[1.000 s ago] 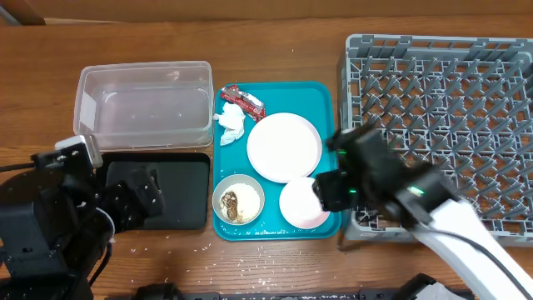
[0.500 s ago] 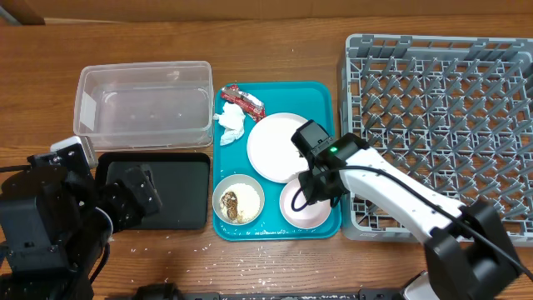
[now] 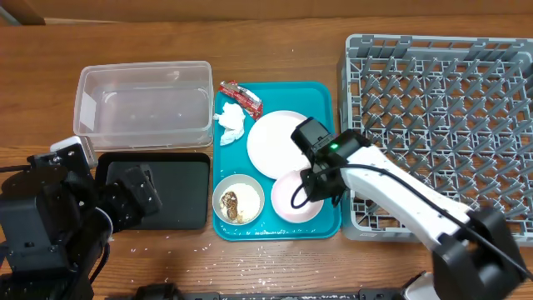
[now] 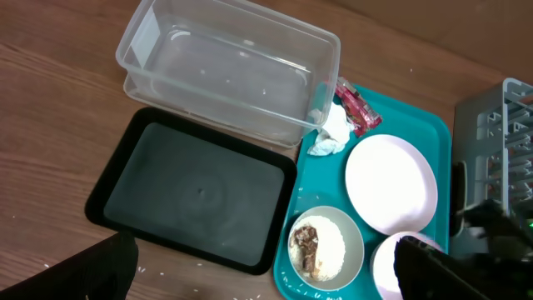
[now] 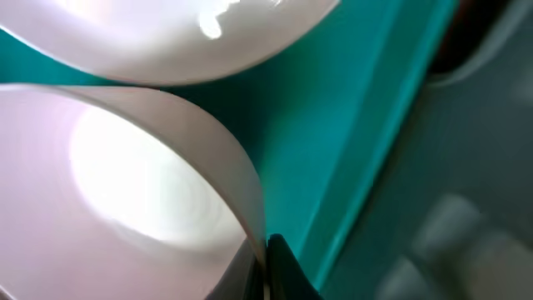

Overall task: Sort waste into correct bins and load items into the dishwasher
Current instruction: 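Grasp the pink bowl on the teal tray with the right gripper, then carry the pink bowl into the rack and set it upright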

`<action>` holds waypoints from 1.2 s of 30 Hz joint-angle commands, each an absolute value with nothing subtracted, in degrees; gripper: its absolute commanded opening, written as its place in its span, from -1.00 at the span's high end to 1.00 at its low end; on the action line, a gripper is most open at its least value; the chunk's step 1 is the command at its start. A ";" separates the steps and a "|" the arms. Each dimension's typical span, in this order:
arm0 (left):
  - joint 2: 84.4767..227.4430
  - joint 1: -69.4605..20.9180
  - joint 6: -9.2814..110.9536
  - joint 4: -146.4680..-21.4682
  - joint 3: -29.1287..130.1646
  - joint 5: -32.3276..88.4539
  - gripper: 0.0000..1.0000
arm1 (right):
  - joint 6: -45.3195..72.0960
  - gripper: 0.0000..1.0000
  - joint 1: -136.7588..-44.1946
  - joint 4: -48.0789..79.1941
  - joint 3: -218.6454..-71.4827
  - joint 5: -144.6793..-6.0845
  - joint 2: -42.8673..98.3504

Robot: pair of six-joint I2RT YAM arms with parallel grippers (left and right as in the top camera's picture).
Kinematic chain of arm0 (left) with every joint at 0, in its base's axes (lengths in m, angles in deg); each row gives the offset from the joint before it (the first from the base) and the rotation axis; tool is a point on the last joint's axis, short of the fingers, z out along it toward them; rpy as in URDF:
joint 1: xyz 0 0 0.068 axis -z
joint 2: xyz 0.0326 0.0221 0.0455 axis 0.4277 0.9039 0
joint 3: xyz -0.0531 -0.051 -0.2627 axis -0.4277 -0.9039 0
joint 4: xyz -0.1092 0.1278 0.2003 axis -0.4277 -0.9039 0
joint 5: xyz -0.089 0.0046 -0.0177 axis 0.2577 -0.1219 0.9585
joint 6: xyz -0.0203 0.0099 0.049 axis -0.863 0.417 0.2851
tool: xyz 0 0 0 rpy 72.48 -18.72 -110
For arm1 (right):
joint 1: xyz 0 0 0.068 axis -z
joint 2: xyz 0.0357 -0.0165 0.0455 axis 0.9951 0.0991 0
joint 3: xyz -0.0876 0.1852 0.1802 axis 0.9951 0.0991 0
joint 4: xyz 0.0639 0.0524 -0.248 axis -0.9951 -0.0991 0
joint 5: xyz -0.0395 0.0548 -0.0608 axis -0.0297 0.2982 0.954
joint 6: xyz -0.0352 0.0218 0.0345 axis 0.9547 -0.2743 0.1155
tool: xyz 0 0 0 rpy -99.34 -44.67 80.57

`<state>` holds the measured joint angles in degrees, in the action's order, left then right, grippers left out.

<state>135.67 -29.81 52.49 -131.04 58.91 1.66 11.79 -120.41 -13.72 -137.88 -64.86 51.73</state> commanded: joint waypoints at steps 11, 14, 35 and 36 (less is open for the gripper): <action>135.62 -29.81 51.70 -130.99 59.79 0.92 -1.00 | -14.76 0.92 -117.74 -20.06 -144.42 -12.20 24.45; 135.62 -29.81 51.70 -130.99 59.79 0.92 -1.00 | -14.74 0.92 -113.26 -18.70 -144.42 -10.24 24.06; 135.91 -29.81 51.70 -130.99 59.79 0.92 -1.00 | -12.80 0.92 -84.85 -10.33 -144.20 0.54 51.10; 135.95 -29.81 51.70 -130.99 59.79 0.92 -1.00 | -12.80 0.92 -83.93 -9.92 -144.20 0.47 51.12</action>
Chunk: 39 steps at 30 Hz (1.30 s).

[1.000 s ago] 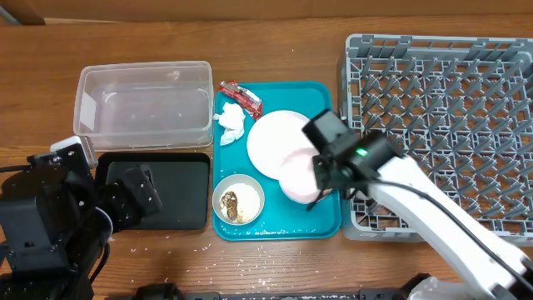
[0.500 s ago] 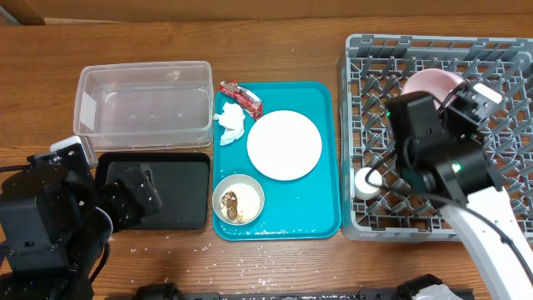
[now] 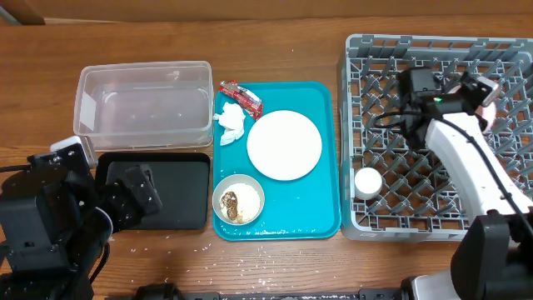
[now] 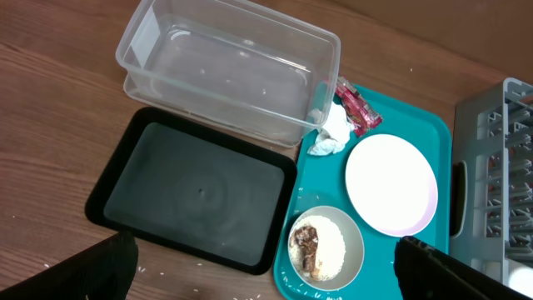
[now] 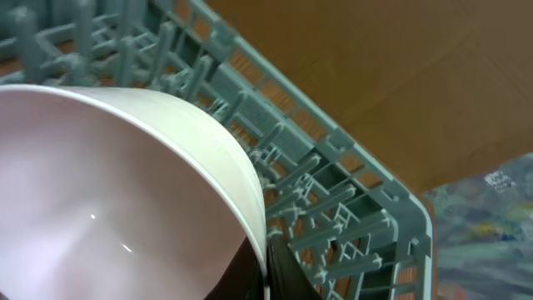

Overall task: Sort waste into correct bins and load items into the dishwasher
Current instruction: 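Carry the pink bowl into the rack and set it upright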

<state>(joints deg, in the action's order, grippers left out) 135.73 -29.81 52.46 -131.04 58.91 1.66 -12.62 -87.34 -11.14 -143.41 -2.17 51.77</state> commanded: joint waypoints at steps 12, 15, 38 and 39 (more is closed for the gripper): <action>135.95 -29.81 51.70 -131.02 59.79 0.92 -1.00 | -6.76 0.92 -81.15 -6.35 -144.18 -6.54 55.18; 135.95 -29.81 51.70 -130.99 59.79 0.92 -1.00 | -6.76 0.92 -83.36 -6.68 -144.16 -5.76 56.23; 135.95 -29.81 51.70 -130.99 59.79 0.92 -1.00 | -6.76 0.92 -91.45 -8.08 -144.18 1.02 57.06; 135.95 -29.81 51.70 -130.99 59.79 0.92 -1.00 | -6.76 0.92 -91.45 -8.10 -144.18 -0.55 57.06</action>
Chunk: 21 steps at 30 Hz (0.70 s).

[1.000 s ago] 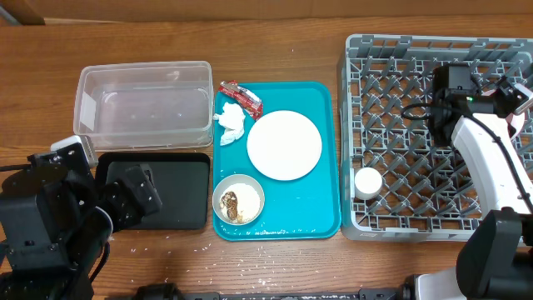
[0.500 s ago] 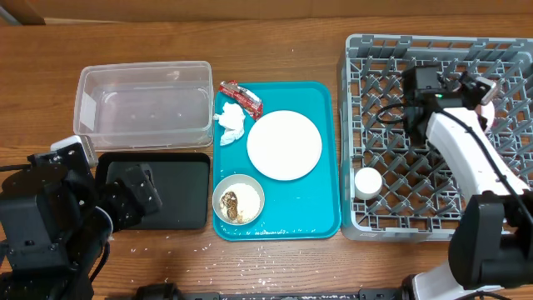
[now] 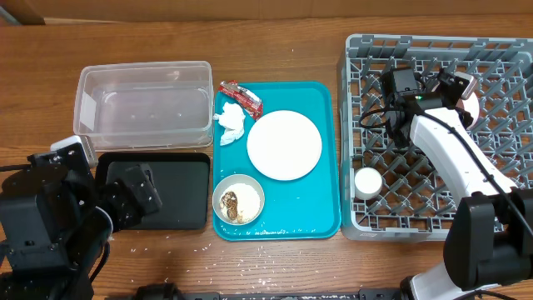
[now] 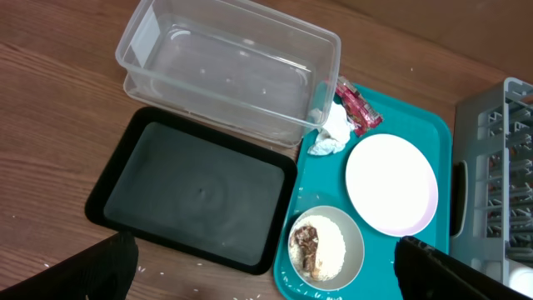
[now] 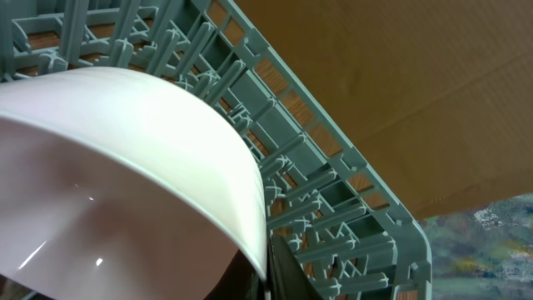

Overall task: Sort waste into correct bins and load items into the dishwasher
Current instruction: 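Carry the pink bowl into the rack and set it upright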

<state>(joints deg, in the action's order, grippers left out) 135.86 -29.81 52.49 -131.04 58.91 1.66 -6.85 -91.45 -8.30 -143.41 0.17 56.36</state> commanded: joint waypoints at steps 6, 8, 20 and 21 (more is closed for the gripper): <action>135.95 -29.81 51.70 -131.02 59.79 0.92 -1.00 | -6.81 0.92 -91.84 -8.80 -144.16 -5.89 57.08; 135.95 -29.81 51.70 -130.99 59.79 0.92 -1.00 | -6.81 0.92 -92.63 -9.52 -144.16 -6.59 57.08; 135.95 -29.81 51.70 -130.99 59.79 0.92 -1.00 | -7.46 0.92 -97.33 -14.44 -144.16 -6.65 57.06; 135.95 -29.81 51.70 -130.99 59.79 0.92 -1.00 | -7.44 0.92 -97.57 -15.14 -144.18 -6.61 57.06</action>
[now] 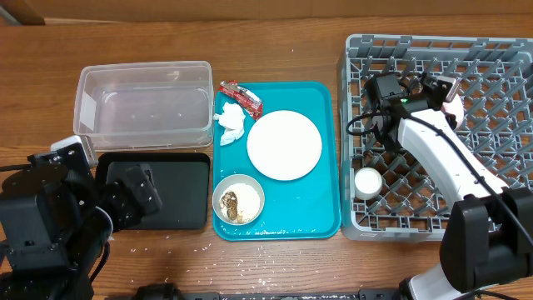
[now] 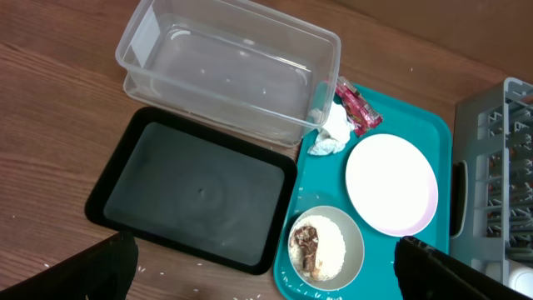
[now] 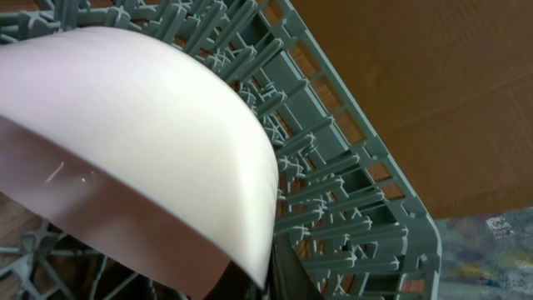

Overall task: Sort waste into correct bins and load items into the dishwasher
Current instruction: 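Carry the pink bowl into the rack and set it upright, then grasp the edge of the white plate with the right gripper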

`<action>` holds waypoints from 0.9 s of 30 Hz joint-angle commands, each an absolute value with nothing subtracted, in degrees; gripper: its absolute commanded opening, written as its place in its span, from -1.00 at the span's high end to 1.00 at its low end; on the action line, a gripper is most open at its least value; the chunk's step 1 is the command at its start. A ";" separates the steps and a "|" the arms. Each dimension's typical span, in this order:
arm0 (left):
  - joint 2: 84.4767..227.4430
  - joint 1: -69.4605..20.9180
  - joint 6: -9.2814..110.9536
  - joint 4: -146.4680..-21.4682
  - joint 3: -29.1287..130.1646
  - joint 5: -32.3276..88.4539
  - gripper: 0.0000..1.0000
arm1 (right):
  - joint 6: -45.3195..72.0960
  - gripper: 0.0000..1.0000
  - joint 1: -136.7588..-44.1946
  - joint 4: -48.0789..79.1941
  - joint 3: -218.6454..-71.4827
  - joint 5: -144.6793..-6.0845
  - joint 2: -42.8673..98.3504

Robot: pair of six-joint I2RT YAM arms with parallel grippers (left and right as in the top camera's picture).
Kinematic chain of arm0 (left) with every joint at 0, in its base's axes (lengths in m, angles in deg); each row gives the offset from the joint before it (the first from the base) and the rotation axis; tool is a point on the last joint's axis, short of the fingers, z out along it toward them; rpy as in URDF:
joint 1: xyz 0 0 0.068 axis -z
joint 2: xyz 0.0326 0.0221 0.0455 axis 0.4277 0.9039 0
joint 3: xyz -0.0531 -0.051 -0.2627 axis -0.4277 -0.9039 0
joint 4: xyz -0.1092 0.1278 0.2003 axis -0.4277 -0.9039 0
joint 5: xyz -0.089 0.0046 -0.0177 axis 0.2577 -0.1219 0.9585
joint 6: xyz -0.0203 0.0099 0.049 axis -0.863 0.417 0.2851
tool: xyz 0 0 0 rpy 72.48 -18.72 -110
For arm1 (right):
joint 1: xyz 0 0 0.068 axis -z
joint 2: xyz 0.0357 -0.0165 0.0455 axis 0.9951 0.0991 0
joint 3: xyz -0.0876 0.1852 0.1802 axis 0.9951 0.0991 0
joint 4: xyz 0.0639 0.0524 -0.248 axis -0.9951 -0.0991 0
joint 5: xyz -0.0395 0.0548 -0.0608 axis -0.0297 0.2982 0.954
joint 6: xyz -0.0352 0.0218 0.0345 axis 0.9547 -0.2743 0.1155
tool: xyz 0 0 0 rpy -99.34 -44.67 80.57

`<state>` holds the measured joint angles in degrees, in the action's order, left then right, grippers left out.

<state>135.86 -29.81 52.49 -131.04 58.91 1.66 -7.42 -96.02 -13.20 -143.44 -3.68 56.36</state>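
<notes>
My right gripper (image 1: 450, 93) is shut on the rim of a pale pink bowl (image 3: 150, 142), held tipped on its side among the tines at the back of the grey dish rack (image 1: 500, 192). On the teal tray (image 1: 325, 179) lie a white plate (image 1: 284, 144), a bowl of rice and brown food (image 1: 238, 201), a crumpled tissue (image 1: 231, 122) and a red wrapper (image 1: 240, 96). My left gripper (image 1: 133, 196) stands open at the lower left, above the black tray (image 1: 179, 187), holding nothing.
A clear plastic bin (image 1: 143, 107) stands left of the teal tray, behind the black tray. A small white cup (image 1: 367, 181) sits in the rack's front left corner. Rice grains are scattered on the wood near the table's front edge.
My right gripper has shifted a little left over the rack's back rows, and the pink bowl is tipped further, its outer side now facing the wrist camera. The left arm has not moved.
My right gripper was first shut on the pink bowl's rim on the teal tray. Then it held the bowl over the rack's far right, then further left among the tines. Now the bowl is tipped over there. The left arm stayed still throughout.
</notes>
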 commanded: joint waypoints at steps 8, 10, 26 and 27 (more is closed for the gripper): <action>135.95 -29.81 51.70 -130.99 59.79 0.92 -1.00 | -10.68 -0.29 -104.15 -20.41 -148.73 -4.45 54.35; 135.95 -29.81 51.70 -130.99 59.79 0.92 -1.00 | -10.65 -0.33 -106.31 -21.54 -150.87 -5.67 53.19; 135.95 -29.81 51.70 -130.99 59.79 0.92 -1.00 | -17.06 -0.30 -119.25 -17.70 -154.67 -69.16 52.28; 135.95 -29.81 51.70 -130.99 59.79 0.92 -1.00 | -19.92 -0.30 -119.25 -16.36 -152.31 -69.19 52.54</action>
<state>135.86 -29.81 52.49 -131.02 58.91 1.66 -9.58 -119.27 -17.57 -156.81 -58.50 52.17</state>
